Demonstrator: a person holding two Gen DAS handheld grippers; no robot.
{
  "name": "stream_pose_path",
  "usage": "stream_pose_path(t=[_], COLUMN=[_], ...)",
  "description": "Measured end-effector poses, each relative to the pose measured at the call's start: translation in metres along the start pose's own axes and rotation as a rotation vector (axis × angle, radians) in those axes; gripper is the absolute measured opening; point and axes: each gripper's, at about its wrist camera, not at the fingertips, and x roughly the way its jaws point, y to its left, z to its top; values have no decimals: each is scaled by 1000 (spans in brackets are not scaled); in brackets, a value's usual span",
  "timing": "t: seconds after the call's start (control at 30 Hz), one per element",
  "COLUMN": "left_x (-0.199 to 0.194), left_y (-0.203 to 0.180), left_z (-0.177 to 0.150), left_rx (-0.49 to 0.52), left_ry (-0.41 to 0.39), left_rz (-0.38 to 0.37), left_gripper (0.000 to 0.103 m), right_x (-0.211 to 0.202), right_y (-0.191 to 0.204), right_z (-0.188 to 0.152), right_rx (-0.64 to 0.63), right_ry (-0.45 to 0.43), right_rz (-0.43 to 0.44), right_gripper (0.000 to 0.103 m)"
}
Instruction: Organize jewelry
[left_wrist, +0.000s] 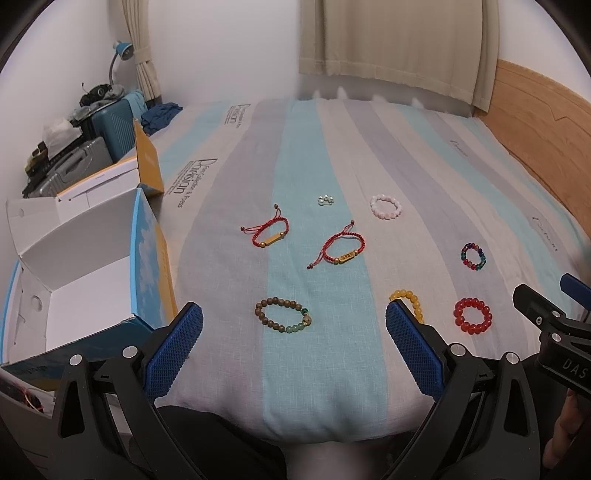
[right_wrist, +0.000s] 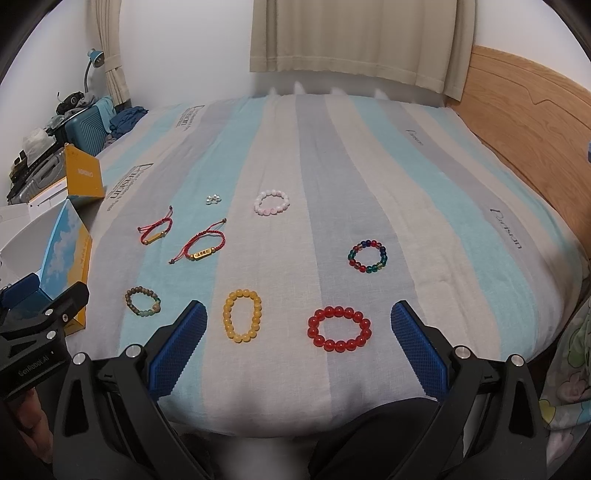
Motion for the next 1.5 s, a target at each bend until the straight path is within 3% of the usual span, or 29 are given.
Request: stream_pose_path(t=[0.93, 1.23, 1.5], left_x=[12, 44, 95], left_y=[-4, 6, 7], left_z=[11, 39, 68], left_rx=[1, -25, -7], left_ry=[17, 61, 126], left_rz=[-20, -46, -75], left_gripper=[97, 97, 97], right_x=[7, 33, 84], right_y=[-1, -12, -31], right_z=[15, 40, 72], right_rx=[1, -4, -3], right_ry=[9, 42, 123], right_rz=[-2, -14, 0], right_gripper=[96, 96, 96])
